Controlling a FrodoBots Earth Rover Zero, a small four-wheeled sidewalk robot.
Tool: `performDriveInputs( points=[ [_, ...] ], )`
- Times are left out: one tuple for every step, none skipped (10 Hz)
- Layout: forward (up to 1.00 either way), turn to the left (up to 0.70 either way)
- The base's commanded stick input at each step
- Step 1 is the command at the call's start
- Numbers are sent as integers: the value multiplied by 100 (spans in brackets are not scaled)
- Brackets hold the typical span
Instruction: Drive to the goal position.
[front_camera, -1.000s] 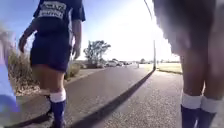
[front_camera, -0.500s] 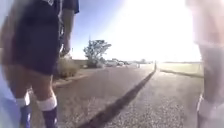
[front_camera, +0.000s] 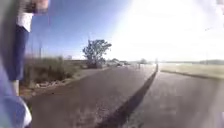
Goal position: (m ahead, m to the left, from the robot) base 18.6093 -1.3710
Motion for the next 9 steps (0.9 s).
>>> performDriveInputs(
  points=[
    [67,0],
    [67,0],
    [68,0],
    [68,0],
    [68,0],
    [68,0],
    [68,0],
    [68,0],
    [68,0]
  ],
)
